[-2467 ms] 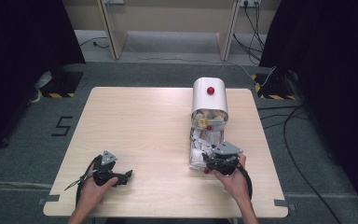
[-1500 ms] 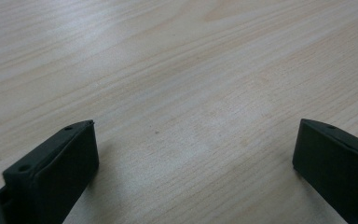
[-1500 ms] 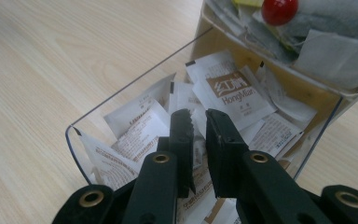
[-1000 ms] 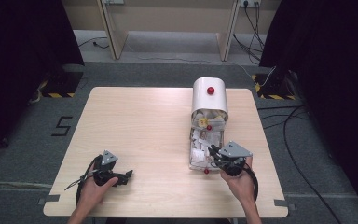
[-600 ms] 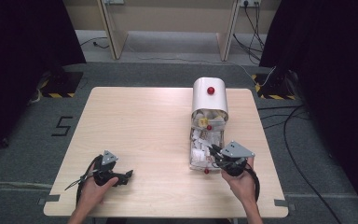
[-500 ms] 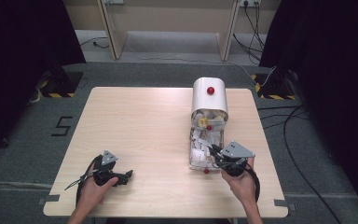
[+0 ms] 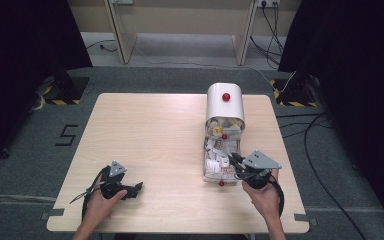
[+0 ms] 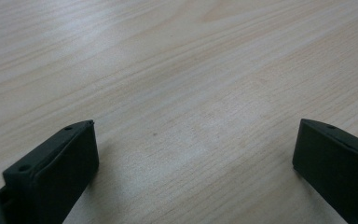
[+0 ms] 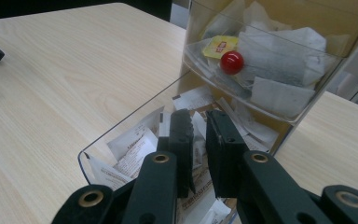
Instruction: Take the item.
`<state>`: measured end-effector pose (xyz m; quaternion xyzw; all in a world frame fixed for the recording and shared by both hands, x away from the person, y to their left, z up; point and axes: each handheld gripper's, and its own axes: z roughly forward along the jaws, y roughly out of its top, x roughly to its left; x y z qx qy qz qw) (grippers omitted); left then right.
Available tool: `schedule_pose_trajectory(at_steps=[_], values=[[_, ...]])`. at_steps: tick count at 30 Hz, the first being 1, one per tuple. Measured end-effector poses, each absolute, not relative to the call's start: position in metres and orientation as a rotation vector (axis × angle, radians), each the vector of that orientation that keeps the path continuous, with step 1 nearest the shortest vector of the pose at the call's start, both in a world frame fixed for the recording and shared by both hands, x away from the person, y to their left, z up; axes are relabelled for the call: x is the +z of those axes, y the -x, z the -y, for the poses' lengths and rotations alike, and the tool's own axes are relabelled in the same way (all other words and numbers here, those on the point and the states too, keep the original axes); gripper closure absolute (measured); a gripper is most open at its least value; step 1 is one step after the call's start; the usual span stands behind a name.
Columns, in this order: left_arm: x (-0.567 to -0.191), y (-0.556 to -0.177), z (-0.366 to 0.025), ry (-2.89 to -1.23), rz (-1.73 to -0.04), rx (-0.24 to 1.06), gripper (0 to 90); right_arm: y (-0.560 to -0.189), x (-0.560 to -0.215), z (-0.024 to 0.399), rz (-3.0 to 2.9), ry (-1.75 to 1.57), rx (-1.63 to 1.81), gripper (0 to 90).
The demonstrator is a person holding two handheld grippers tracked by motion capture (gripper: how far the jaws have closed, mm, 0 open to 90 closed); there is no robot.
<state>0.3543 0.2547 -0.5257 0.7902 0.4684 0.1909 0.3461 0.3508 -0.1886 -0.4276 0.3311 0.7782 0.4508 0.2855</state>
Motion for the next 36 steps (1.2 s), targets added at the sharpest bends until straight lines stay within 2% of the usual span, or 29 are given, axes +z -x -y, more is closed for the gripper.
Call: schedule_pose_trajectory(at_steps=[14, 36], values=[[-0.526, -0.355, -0.254, -2.051, -1.214, 0.495, 0.0, -0.348, -0.417, 0.217, -1.999, -0.943, 1.205, 81.3], [-0.526, -0.355, -0.254, -2.054, -1.211, 0.494, 0.0, -0.352, -0.419, 0.261, -1.902, -1.070, 1.184, 81.3]])
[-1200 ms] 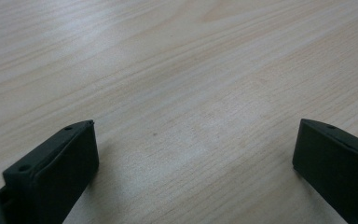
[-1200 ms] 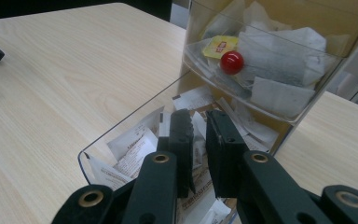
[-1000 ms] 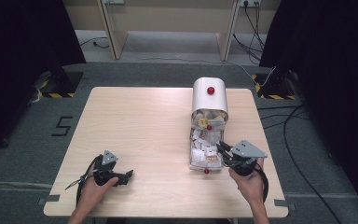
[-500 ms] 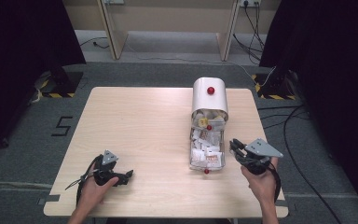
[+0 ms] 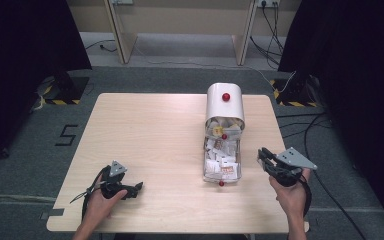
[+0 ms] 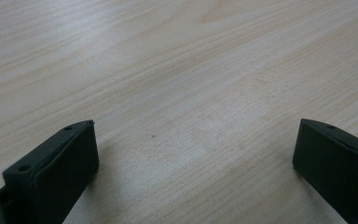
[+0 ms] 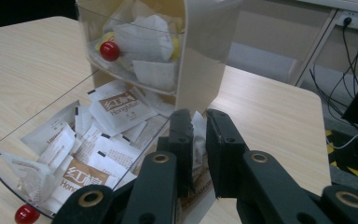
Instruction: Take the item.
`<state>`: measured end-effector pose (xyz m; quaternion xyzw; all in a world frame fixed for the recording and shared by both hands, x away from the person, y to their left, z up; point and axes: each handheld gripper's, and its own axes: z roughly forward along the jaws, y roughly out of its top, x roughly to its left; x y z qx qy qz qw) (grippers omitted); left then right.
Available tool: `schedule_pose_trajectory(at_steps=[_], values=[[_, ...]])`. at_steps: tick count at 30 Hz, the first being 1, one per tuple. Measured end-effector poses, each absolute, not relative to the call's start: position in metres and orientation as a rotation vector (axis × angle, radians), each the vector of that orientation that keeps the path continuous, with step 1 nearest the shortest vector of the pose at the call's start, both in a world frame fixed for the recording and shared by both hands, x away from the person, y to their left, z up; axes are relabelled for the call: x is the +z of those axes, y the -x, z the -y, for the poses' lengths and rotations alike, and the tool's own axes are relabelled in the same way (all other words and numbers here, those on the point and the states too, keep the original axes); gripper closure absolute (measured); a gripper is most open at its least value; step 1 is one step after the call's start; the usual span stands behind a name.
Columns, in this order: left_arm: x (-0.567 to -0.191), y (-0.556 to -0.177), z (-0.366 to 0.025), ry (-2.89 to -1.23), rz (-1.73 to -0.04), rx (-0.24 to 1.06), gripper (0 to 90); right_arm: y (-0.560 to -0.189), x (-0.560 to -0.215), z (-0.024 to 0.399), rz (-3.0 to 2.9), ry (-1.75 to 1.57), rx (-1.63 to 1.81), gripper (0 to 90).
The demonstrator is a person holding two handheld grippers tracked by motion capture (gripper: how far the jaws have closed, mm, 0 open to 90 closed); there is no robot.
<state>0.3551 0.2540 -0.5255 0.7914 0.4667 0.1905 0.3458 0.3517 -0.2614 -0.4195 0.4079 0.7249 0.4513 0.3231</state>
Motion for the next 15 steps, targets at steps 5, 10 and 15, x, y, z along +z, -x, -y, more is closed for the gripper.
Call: schedule_pose_trajectory(at_steps=[5, 10, 15], values=[[-0.526, -0.355, -0.254, -2.054, -1.211, 0.494, 0.0, -0.353, -0.420, 0.268, -1.889, -1.088, 1.181, 81.2], [-0.526, -0.355, -0.254, -2.054, -1.210, 0.494, 0.0, -0.355, -0.423, 0.272, -1.889, -1.104, 1.174, 81.2], [-0.526, -0.355, -0.254, -2.055, -1.208, 0.493, 0.0, -0.357, -0.428, 0.274, -1.895, -1.122, 1.163, 81.2]])
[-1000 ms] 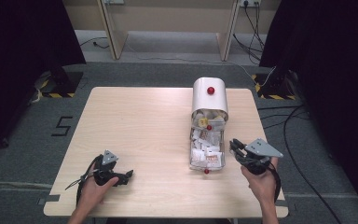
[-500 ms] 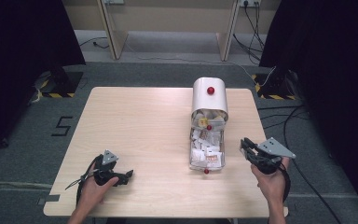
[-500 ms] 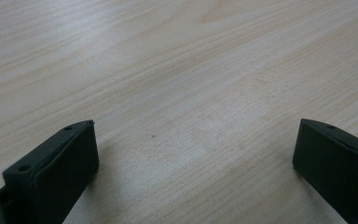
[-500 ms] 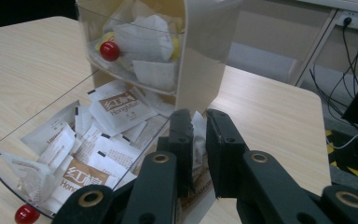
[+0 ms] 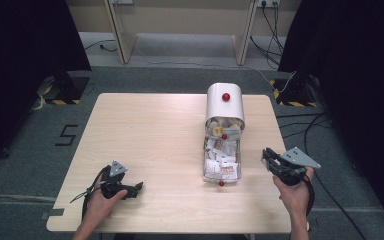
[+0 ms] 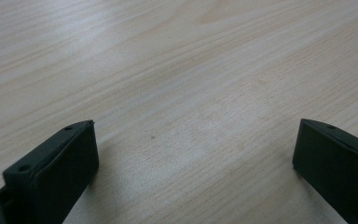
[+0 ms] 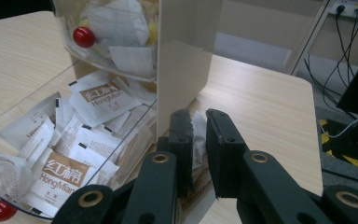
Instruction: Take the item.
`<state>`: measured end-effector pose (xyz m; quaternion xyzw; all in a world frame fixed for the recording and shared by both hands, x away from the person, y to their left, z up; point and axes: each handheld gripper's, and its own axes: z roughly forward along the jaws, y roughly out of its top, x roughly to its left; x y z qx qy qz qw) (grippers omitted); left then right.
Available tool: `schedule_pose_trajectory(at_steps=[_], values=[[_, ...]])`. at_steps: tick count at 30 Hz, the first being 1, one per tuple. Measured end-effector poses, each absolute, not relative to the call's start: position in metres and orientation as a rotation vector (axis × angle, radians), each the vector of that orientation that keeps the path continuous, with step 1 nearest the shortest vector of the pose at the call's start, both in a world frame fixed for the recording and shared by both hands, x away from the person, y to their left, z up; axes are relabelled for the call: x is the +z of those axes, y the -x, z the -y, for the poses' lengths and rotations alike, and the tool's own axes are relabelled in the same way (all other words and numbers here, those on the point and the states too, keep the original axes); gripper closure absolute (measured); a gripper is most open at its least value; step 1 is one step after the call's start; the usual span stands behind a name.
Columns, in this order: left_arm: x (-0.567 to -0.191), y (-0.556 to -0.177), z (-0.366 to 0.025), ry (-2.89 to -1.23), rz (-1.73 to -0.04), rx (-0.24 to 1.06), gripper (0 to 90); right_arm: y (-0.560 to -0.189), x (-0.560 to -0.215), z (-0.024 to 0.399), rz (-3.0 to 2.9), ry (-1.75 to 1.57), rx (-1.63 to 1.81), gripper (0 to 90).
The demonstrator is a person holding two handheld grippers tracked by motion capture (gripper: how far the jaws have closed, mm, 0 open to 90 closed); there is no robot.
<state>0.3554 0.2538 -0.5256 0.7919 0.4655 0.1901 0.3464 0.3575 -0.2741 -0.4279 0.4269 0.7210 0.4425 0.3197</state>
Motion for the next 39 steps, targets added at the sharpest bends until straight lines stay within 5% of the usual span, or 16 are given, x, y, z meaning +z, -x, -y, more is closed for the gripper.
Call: schedule_pose_trajectory(at_steps=[39], values=[[-0.526, -0.355, -0.254, -2.055, -1.207, 0.493, 0.0, -0.378, -0.473, 0.293, -1.956, -1.265, 1.074, 80.6]])
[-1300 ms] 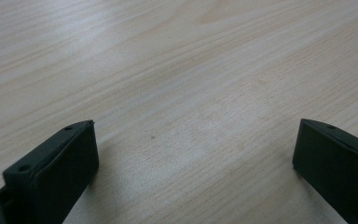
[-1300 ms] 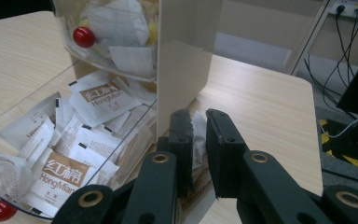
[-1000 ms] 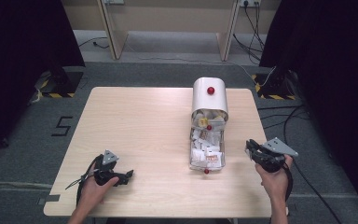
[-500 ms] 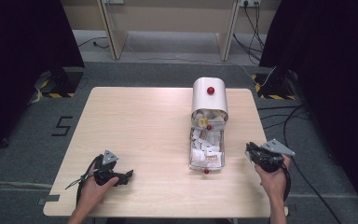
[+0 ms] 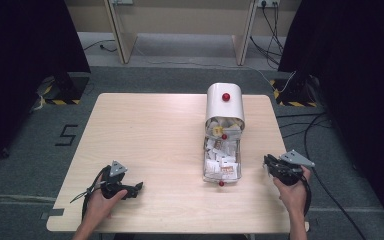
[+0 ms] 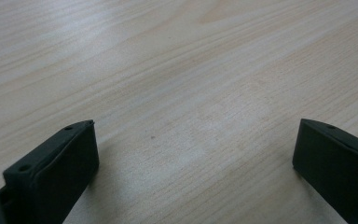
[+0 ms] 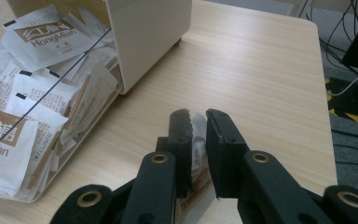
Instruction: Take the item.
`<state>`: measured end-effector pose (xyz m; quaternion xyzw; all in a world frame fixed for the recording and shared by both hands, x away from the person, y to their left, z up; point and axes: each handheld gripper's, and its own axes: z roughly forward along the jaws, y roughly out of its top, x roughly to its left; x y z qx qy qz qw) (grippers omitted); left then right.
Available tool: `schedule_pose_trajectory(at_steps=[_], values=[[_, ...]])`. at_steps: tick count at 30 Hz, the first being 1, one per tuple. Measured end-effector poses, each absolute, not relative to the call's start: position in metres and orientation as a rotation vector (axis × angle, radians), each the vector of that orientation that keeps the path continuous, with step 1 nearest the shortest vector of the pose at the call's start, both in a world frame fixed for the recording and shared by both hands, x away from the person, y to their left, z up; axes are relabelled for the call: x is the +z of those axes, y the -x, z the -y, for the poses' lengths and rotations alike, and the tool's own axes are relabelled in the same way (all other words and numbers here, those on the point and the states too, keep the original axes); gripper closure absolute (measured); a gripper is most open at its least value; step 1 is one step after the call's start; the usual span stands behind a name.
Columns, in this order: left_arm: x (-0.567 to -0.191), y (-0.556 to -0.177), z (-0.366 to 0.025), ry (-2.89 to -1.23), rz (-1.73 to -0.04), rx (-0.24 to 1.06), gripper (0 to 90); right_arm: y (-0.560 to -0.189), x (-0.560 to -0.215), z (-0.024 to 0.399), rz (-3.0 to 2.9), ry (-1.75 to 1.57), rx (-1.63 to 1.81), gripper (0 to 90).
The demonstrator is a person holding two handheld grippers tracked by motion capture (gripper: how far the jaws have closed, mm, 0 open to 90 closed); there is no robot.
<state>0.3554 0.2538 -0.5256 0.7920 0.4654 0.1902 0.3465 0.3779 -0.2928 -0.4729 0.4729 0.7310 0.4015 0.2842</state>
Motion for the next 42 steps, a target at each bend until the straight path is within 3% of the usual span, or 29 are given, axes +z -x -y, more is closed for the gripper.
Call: schedule_pose_trajectory(at_steps=[30, 34, 37, 42], values=[[-0.526, -0.355, -0.254, -2.055, -1.207, 0.494, 0.0, -0.385, -0.488, 0.293, -1.967, -1.292, 1.044, 81.5], [-0.526, -0.355, -0.254, -2.055, -1.207, 0.493, 0.0, -0.385, -0.490, 0.294, -1.960, -1.306, 1.041, 77.3], [-0.526, -0.355, -0.254, -2.055, -1.208, 0.493, 0.0, -0.386, -0.489, 0.294, -1.946, -1.327, 1.044, 68.2], [-0.526, -0.355, -0.254, -2.055, -1.207, 0.493, 0.0, -0.384, -0.485, 0.293, -1.943, -1.319, 1.050, 64.1]])
